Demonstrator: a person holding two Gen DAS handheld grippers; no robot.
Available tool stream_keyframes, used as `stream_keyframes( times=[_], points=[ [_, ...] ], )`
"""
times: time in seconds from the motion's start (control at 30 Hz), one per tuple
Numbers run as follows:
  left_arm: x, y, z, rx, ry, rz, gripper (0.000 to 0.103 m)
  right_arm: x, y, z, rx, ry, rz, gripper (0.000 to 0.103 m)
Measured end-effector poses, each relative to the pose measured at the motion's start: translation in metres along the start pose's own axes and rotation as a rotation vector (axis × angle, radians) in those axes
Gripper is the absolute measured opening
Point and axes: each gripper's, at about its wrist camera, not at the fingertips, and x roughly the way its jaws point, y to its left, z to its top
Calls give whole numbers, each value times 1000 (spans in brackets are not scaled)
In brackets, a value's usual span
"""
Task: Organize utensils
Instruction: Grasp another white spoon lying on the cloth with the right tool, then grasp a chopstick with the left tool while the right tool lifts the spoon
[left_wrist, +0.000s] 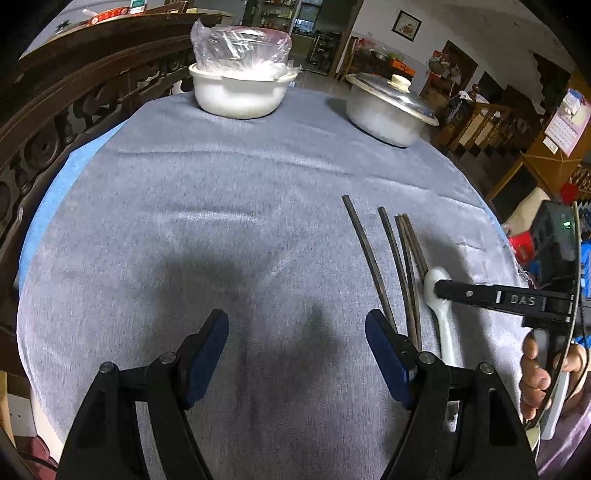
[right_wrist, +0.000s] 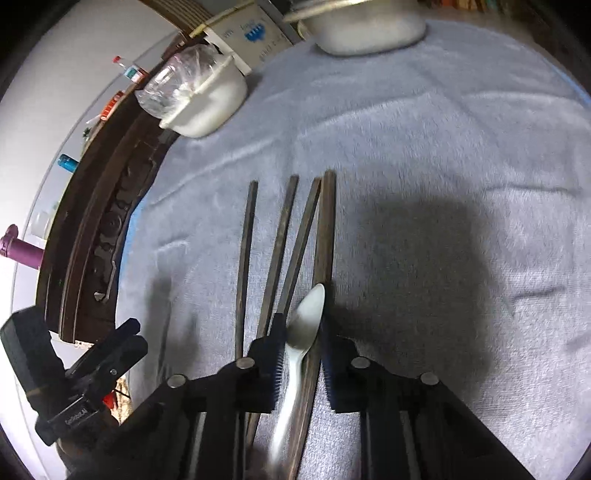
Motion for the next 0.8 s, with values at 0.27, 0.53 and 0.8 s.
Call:
stream_keyframes(
  times=[0.27, 0.53, 0.8],
  points=[
    [32, -25, 38, 100, 27, 9, 77, -26, -24, 4, 65, -84, 41, 5],
    [76, -55, 80, 134, 80, 48, 74, -40, -56, -3, 156, -112, 110, 5],
    [117, -65, 104, 94, 172, 43, 31, -54, -66, -9, 161, -127, 127, 5]
  ],
)
